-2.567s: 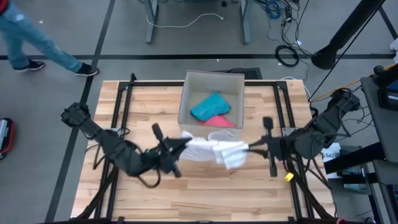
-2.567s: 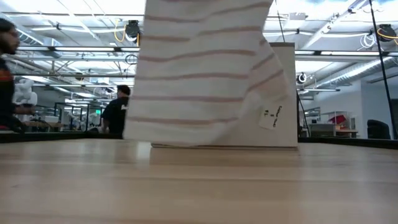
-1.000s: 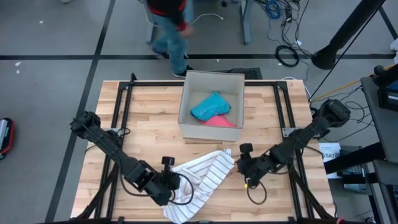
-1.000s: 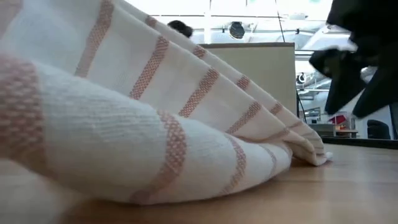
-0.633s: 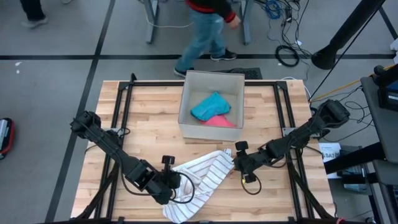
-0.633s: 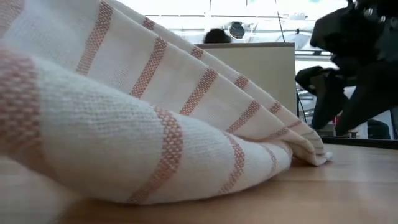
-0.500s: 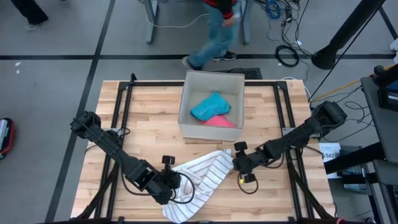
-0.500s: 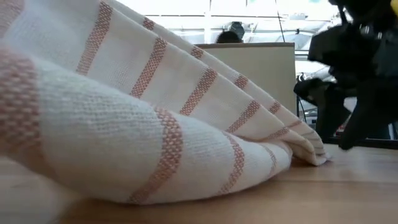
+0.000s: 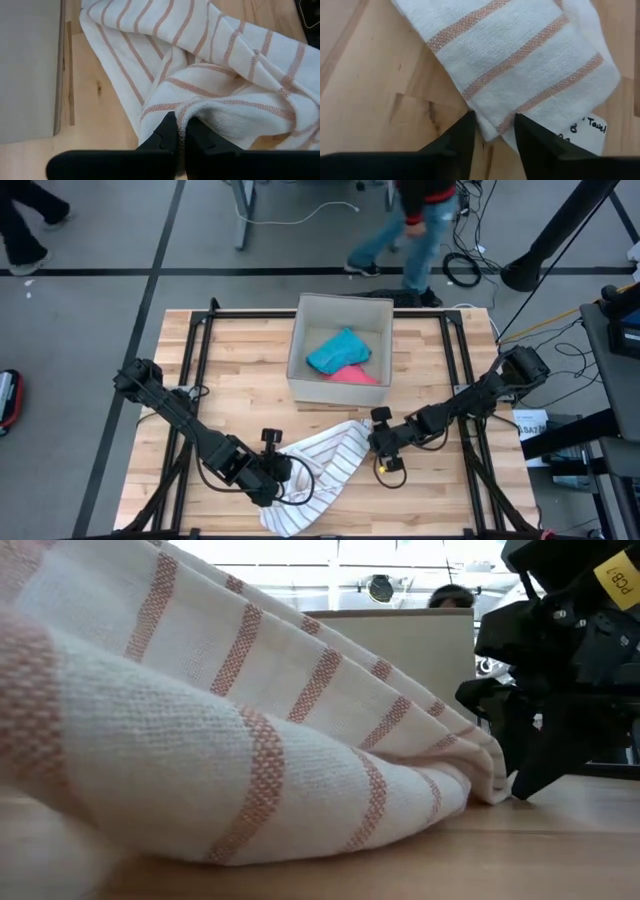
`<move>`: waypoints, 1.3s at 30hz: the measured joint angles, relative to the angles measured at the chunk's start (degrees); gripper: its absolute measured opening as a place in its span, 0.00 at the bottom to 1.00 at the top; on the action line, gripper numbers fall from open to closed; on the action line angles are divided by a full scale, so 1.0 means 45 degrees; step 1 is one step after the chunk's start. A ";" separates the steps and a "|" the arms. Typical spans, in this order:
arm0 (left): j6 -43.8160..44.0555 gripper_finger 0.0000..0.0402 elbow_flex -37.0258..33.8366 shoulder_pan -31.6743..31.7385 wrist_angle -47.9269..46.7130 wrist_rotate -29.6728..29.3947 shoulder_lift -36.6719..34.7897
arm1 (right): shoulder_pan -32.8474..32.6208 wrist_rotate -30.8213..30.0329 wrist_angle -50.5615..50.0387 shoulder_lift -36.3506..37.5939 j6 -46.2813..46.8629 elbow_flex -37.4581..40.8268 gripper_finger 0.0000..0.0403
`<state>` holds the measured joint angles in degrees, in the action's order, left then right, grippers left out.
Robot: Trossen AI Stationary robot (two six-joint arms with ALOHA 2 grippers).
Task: Fold towel
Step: Fold the white towel
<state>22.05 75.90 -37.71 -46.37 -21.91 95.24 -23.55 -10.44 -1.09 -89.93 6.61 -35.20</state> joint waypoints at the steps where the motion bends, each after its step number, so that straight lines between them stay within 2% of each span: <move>1: -0.0019 0.03 0.0000 0.0012 0.0002 0.0000 0.0000 | 0.0034 -0.0008 -0.0003 0.0000 0.0000 0.0000 0.29; 7: -0.0021 0.03 0.0000 0.0058 0.0019 -0.0006 0.0000 | 0.0165 -0.0355 -0.0085 0.0000 -0.0059 -0.0004 0.07; 9: -0.0021 0.03 0.0000 0.0058 0.0015 -0.0010 0.0000 | 0.0161 -0.0376 -0.0094 0.0000 -0.0097 -0.0010 0.02; 16: 0.0527 0.04 0.0000 0.0058 -0.1029 -0.0005 0.0000 | -0.0003 -0.0403 -0.0316 0.0308 0.0480 -0.0010 0.01; 21: 0.1472 0.15 -0.0005 0.0014 -0.2614 -0.0011 0.0000 | -0.0324 -0.1119 -0.0895 0.1416 0.1001 -0.0010 0.00; 25: 0.2121 0.24 -0.0005 0.0010 -0.3467 -0.0015 0.0000 | -0.0652 -0.2438 -0.2805 0.2782 0.1873 -0.0432 0.00; 30: 0.2385 0.32 -0.0010 0.0039 -0.3939 -0.0015 0.0000 | -0.1084 -0.3361 -0.5735 0.4279 0.3655 -0.1410 0.00; 39: 0.2692 0.36 -0.0010 0.0044 -0.4418 -0.0019 0.0000 | -0.1960 -0.3744 -1.0305 0.5202 0.6399 -0.3179 0.00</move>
<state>34.17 75.85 -37.52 -66.25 -22.00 95.24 -32.37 -27.29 -47.46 -66.52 35.41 -49.51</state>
